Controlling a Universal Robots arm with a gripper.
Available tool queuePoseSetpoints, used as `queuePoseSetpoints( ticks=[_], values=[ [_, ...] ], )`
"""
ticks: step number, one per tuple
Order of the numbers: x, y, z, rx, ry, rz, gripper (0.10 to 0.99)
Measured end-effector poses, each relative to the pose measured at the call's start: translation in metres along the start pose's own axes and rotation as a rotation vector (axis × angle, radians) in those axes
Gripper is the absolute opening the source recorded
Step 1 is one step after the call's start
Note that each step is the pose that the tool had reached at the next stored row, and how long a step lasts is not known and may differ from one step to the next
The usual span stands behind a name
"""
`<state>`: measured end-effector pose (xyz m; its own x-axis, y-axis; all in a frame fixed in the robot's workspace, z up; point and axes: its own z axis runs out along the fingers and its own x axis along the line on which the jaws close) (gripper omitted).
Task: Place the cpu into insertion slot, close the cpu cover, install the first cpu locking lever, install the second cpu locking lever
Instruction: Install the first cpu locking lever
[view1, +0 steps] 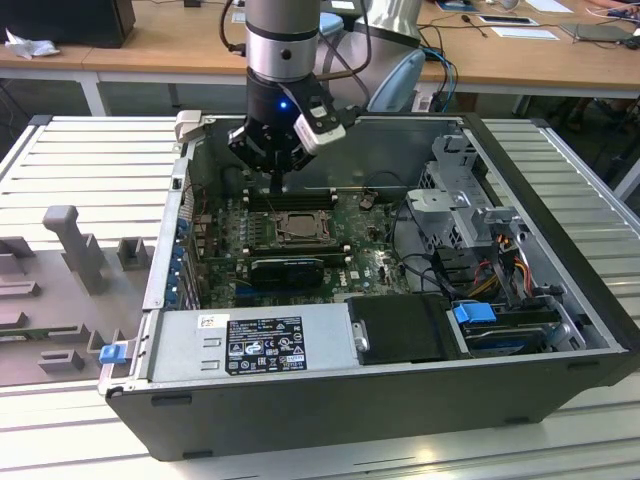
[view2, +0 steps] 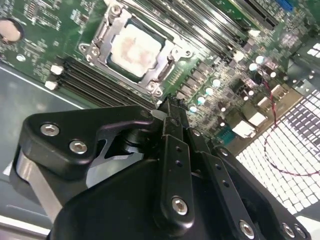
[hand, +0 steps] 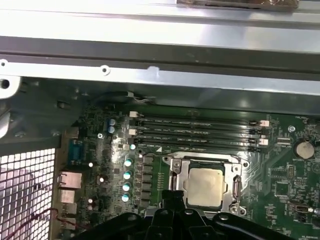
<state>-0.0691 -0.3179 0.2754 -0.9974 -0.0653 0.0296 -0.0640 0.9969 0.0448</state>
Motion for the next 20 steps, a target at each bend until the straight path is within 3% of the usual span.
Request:
queuePoseSetpoints(
  ticks=[4, 10, 12, 20],
  values=[
    [0.0091, 0.0006, 0.0005, -0.003, -0.0001, -0.002, 0.106],
    [0.0345, 0.0022, 0.0015, -0.005, -0.0003, -0.003, 0.106],
    [0.0394, 0.0026, 0.0027, -0.006, -0.0004, -0.003, 0.106],
    [0.0400, 0.0094, 0.0151, -0.006, -0.0004, -0.003, 0.106]
  ],
)
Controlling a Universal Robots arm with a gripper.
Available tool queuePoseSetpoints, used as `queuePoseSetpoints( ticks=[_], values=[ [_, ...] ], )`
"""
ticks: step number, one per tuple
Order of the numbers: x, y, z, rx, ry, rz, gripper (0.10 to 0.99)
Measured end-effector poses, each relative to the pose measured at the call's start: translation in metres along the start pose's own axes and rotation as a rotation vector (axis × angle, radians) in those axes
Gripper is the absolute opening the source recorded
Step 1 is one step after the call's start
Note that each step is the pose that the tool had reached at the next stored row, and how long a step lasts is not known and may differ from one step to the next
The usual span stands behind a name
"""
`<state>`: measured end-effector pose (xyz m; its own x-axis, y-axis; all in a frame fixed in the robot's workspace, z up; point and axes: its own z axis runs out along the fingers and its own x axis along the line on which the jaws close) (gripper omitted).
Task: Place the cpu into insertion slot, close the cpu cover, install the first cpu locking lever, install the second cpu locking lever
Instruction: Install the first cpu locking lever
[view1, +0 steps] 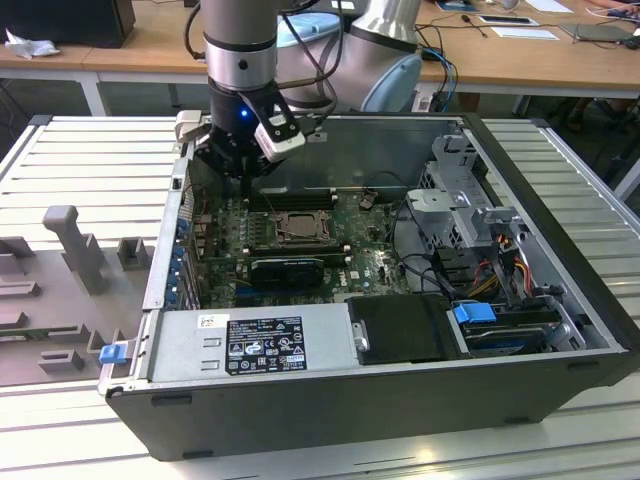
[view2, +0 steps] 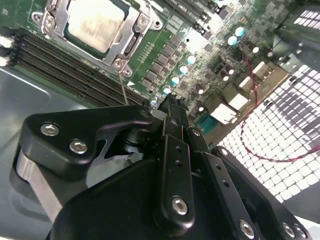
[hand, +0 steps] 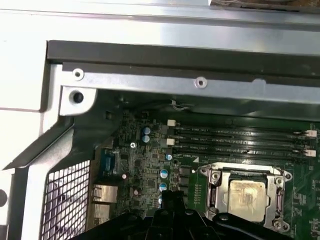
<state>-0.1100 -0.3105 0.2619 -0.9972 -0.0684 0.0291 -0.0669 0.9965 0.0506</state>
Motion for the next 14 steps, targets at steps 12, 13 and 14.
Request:
queuePoseSetpoints(
  ticks=[12, 13, 14],
  values=[
    [-0.0220, 0.0167, 0.0022, 0.000, 0.0002, 0.000, 0.106],
    [-0.0286, 0.0167, 0.0022, 0.000, 0.0001, 0.000, 0.106],
    [-0.0364, 0.0165, 0.0023, 0.000, 0.0001, 0.000, 0.106]
  ],
)
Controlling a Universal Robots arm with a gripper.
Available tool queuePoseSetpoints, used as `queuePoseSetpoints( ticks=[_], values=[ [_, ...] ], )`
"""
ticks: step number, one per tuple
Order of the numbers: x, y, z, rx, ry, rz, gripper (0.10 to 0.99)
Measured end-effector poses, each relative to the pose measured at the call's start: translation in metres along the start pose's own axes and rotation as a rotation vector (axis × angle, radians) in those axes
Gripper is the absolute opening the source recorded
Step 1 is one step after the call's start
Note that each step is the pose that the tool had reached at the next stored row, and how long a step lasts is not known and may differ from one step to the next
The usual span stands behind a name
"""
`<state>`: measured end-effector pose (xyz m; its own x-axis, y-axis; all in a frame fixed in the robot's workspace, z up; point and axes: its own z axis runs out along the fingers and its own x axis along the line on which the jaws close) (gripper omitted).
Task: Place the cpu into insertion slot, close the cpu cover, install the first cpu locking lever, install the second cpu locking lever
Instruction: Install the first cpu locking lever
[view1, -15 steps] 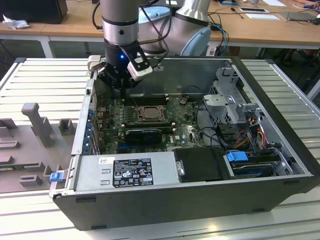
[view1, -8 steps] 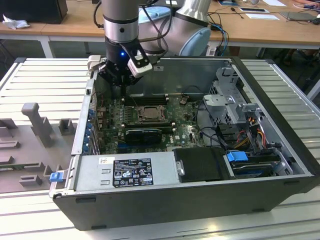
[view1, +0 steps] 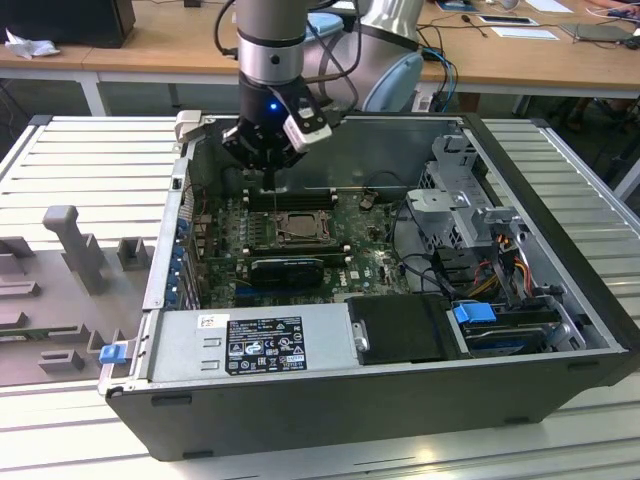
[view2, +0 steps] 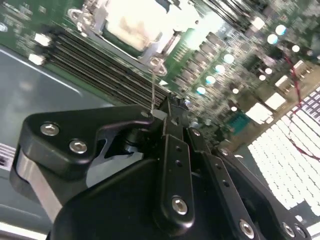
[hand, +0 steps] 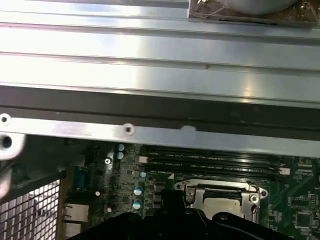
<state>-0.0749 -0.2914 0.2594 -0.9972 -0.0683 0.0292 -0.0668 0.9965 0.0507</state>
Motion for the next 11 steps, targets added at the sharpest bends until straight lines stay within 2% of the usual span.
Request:
queuePoseSetpoints(
  ticks=[3, 8, 11],
  values=[
    [-0.0111, -0.0005, 0.0006, 0.000, -0.0001, 0.000, 0.106],
    [-0.0134, -0.0008, 0.0034, 0.000, -0.0001, 0.000, 0.106],
    [-0.0137, -0.0012, 0.0047, -0.027, -0.0018, -0.001, 0.106]
  ],
)
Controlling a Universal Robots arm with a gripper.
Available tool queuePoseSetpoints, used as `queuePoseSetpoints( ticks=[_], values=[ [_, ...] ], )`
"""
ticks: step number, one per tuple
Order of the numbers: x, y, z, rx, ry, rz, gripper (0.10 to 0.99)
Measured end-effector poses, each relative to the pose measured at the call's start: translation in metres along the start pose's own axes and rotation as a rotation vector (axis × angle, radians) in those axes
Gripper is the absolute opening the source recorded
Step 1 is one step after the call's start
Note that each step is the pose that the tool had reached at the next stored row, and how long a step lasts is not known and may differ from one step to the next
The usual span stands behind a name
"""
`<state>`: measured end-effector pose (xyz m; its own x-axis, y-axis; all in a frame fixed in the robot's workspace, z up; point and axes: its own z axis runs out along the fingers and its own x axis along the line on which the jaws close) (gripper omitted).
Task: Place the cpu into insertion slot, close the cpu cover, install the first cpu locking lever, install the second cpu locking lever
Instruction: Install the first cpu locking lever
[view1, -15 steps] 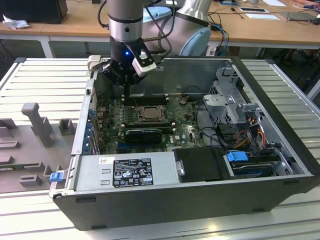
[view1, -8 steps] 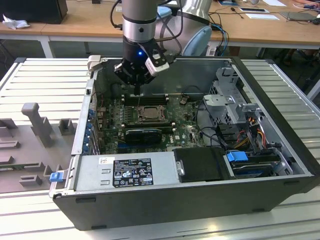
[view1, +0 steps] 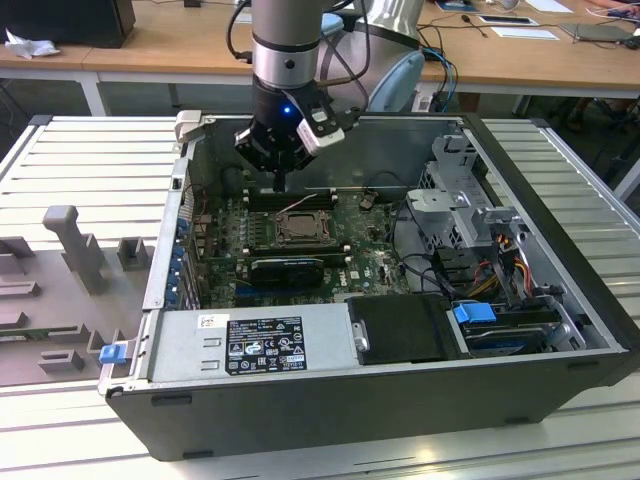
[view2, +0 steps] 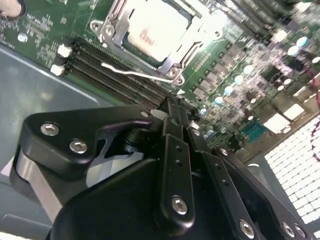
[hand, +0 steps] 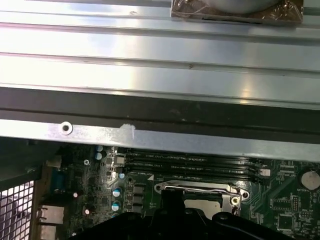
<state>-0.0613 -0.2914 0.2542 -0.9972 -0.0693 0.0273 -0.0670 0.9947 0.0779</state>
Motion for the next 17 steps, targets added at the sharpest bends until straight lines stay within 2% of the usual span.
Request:
queuePoseSetpoints(
  ticks=[1, 3, 10, 14, 16, 17],
  values=[
    [0.0000, -0.0006, 0.0006, -0.016, -0.0012, 0.000, 0.106],
    [-0.0001, -0.0014, 0.0018, -0.028, -0.0020, 0.000, 0.106],
    [-0.0007, -0.0028, 0.0136, -0.029, -0.0091, -0.001, 0.106],
    [-0.0009, -0.0035, 0.0188, -0.029, -0.0097, -0.001, 0.106],
    [-0.0032, -0.0037, 0.0204, -0.029, -0.0096, -0.001, 0.106],
    [-0.0073, -0.0041, 0.0208, -0.029, -0.0098, -0.001, 0.106]
  ],
)
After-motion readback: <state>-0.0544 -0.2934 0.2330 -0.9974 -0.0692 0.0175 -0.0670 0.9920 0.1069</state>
